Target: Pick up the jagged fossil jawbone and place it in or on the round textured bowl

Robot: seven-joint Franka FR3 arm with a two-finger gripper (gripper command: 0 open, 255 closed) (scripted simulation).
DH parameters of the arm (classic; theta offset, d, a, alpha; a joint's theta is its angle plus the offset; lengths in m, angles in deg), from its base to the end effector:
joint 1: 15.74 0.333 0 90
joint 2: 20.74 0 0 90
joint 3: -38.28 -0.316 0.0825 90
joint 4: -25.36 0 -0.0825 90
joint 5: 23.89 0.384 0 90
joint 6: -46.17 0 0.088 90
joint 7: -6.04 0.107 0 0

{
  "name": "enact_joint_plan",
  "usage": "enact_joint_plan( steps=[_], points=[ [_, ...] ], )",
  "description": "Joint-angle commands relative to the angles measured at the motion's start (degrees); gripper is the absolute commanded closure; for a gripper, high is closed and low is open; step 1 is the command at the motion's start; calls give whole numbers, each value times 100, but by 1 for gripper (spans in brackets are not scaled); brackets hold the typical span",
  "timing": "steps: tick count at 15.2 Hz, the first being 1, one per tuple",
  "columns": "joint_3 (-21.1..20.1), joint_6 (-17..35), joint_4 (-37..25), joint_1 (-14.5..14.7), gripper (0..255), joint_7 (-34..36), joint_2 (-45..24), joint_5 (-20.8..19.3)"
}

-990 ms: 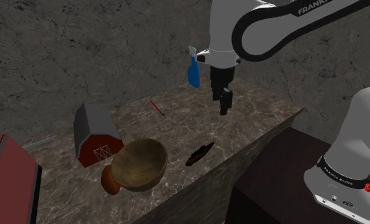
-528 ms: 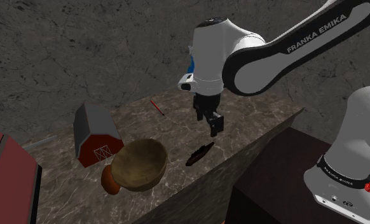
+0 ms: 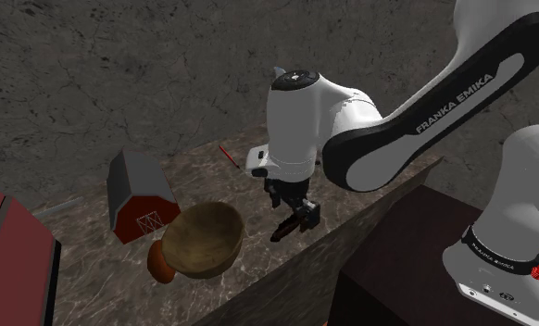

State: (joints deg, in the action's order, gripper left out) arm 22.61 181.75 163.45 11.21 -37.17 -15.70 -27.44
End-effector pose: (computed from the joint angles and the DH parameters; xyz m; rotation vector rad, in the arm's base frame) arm 0.3568 0.3271 0.3486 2.2050 2.1400 0.0615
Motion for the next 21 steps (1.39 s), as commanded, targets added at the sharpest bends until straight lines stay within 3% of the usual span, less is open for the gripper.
enact_joint_plan(
  steps=[1, 5, 13, 14, 21],
  points=[
    [-3, 171, 54, -8, 0, 10, -116, -61],
    [1, 532, 144, -32, 0, 118, -403, -214],
    [1, 532, 143, -31, 0, 117, -403, -213],
    [1, 532, 143, -31, 255, 117, -403, -213],
    [1, 531, 143, -31, 255, 117, -403, -213]
  ],
)
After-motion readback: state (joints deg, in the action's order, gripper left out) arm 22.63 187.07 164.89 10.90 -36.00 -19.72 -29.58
